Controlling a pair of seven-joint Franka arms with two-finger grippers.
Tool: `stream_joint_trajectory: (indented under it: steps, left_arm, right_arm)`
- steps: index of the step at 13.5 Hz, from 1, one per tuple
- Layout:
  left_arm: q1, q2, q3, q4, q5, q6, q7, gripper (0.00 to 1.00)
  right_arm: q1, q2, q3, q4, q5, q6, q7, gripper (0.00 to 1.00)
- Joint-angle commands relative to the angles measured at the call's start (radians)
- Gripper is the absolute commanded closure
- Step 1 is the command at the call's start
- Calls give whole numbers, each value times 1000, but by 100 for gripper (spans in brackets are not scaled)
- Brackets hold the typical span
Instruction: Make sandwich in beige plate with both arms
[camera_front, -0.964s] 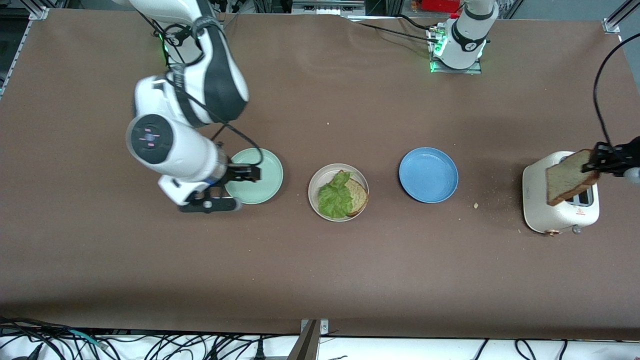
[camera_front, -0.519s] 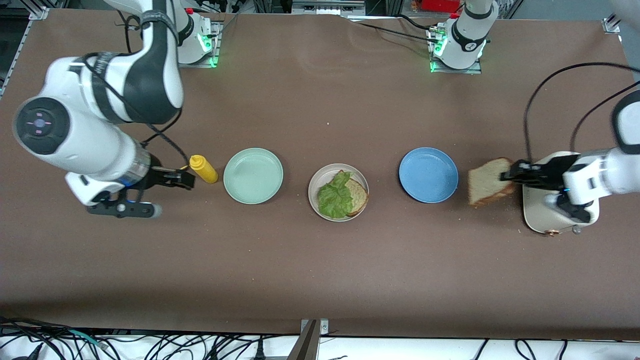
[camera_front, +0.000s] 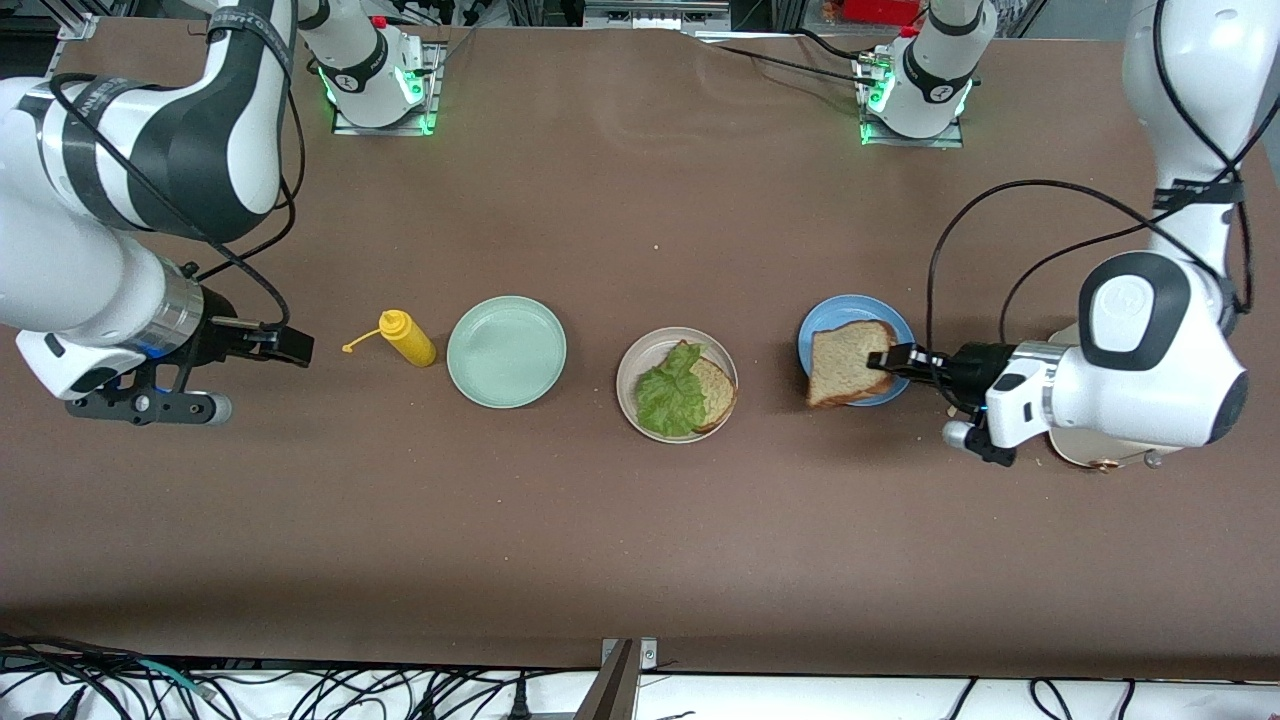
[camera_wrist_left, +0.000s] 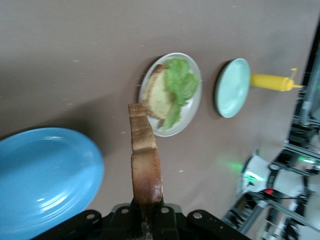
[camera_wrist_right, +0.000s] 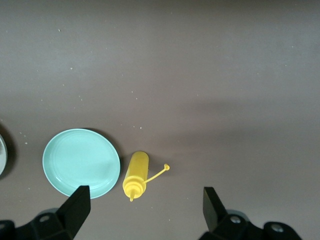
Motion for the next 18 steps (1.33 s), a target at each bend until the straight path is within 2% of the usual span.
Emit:
stream_joint_trajectory:
  steps: [1, 3, 6, 8, 10, 12, 14, 16, 17, 18]
  left_arm:
    - [-44, 58, 7, 30, -134, -21, -145, 100]
    - [-64, 96, 4, 41, -189, -19, -183, 100]
    - [-92, 122, 6, 39, -292, -7, -52, 100]
    - [-119, 136, 4, 32, -311, 80, -15, 100]
    - [-148, 159, 4, 32, -337, 116, 16, 100]
    - [-161, 179, 4, 29, -346, 155, 97, 100]
    - [-198, 193, 4, 27, -387, 208, 119, 100]
    - [-208, 204, 4, 27, -389, 235, 120, 100]
    - [-215, 204, 4, 27, -389, 235, 120, 100]
    - [-218, 207, 4, 27, -389, 235, 120, 100]
  right_arm:
    - [-53, -65, 79, -5, -15, -2, -8, 0]
    - [-196, -163, 277, -29, -48, -3, -11, 0]
    - [-334, -250, 493, -43, -244, -5, -11, 0]
    - [-444, -305, 654, -64, -361, -8, -9, 0]
    - [-555, -355, 788, -122, -456, -2, -2, 0]
    - [-613, -480, 863, -272, -477, 9, 5, 0]
    - [-693, -568, 925, -411, -489, 105, 8, 0]
    - [-721, -617, 953, -451, -515, 119, 8, 0]
    - [-738, -641, 1000, -460, -585, 125, 9, 0]
    - [-754, -652, 1028, -466, -616, 127, 11, 0]
